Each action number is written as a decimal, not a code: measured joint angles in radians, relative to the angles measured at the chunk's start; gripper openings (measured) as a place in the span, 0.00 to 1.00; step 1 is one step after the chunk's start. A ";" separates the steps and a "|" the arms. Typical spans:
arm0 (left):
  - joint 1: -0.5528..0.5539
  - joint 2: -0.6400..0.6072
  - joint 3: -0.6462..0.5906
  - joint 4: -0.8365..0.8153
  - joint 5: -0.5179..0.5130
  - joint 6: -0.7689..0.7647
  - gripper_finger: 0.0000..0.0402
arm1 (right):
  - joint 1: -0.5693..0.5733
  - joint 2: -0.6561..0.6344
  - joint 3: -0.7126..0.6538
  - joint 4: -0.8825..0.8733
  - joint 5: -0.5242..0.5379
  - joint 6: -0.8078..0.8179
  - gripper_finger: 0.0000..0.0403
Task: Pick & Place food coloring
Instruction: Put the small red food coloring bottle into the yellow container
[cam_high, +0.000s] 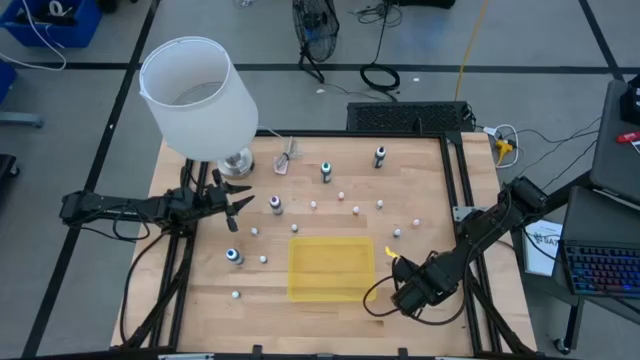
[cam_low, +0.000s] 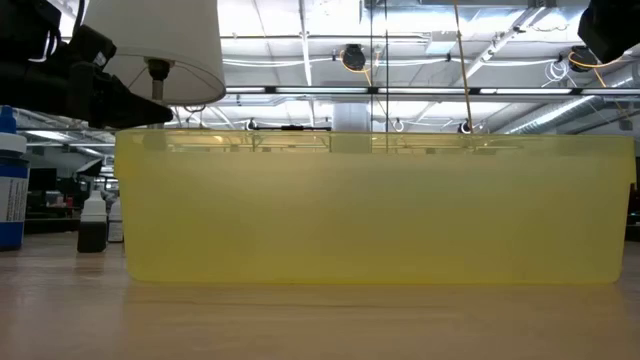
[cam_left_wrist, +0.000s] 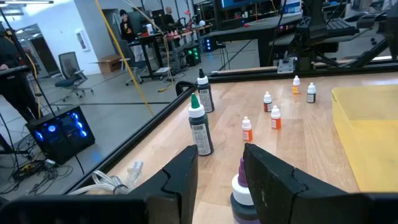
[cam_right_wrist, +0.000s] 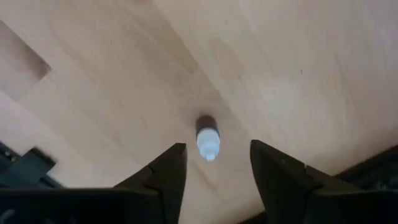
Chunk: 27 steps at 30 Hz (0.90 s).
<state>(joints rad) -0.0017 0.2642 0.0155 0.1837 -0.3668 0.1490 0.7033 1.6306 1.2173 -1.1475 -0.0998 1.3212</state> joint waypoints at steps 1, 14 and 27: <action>0.000 0.000 0.000 0.000 0.000 0.000 0.33 | 0.000 0.000 -0.010 0.004 -0.001 0.005 0.45; 0.000 0.000 0.000 0.000 0.000 0.000 0.33 | 0.005 0.000 -0.168 0.207 -0.089 0.081 0.61; 0.000 0.000 0.000 0.000 0.000 0.000 0.33 | 0.012 0.000 -0.244 0.300 -0.125 0.080 0.55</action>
<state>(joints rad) -0.0015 0.2642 0.0158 0.1838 -0.3668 0.1493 0.7155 1.6310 0.9730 -0.8476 -0.2249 1.4010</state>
